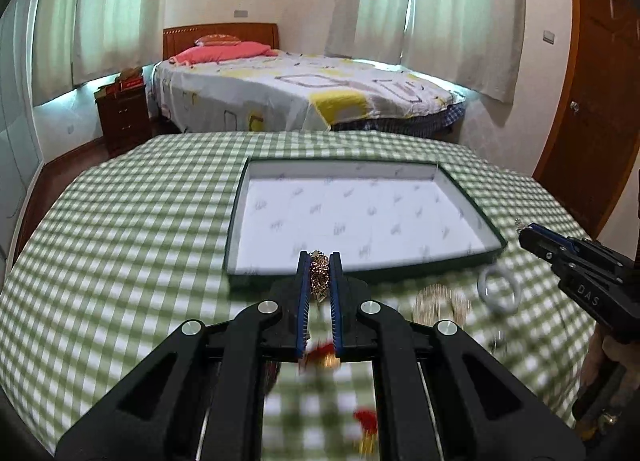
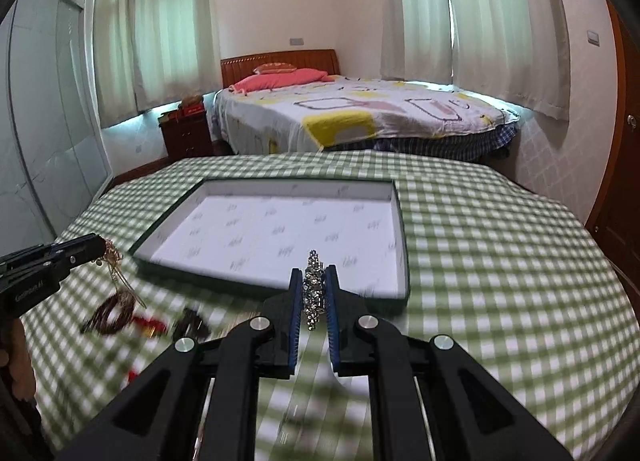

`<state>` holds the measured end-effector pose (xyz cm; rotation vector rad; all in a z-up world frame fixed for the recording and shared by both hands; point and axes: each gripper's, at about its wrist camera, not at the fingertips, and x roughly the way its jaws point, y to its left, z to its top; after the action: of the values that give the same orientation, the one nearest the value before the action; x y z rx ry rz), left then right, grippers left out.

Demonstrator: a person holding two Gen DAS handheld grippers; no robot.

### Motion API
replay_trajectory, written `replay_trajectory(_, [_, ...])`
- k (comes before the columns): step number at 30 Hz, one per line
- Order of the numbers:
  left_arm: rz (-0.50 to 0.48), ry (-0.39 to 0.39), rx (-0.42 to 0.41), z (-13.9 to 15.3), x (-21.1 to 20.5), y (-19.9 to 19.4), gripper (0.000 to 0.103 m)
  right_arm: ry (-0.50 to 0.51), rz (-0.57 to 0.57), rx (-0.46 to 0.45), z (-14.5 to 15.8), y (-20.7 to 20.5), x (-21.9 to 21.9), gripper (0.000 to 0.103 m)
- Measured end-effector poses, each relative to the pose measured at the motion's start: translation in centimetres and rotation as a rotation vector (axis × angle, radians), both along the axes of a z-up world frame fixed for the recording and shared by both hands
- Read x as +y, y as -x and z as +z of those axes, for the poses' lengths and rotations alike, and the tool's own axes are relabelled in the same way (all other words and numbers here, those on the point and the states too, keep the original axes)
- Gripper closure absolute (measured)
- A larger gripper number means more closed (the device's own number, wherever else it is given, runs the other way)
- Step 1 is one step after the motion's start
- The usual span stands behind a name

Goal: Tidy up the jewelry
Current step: 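Carry the gold chain and silver pin into the green tray while both tools open to release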

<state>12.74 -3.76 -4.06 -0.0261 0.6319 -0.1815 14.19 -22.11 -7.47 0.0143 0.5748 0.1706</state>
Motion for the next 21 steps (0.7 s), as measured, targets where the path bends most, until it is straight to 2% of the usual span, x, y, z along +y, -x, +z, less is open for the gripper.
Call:
replay_trajectory(6, [-0.002,0.008,0.003,-0.4,-1.4,-6.2,0.094,0.014,-0.008,0.016,-0.5,-5.0,0.0,0.091])
replay_trajectory(12, [-0.003,-0.013,0.085,-4.1,-2.5,-10.7,0.094,0.032,-0.034,0.112,-3.5,-9.1,-0.6,0.091])
replay_trajectory(21, [0.008,-0.007,0.207,-7.6,-1.9,-12.8,0.094,0.030,-0.056,0.202,-5.7,-10.5,-1.6,0.091])
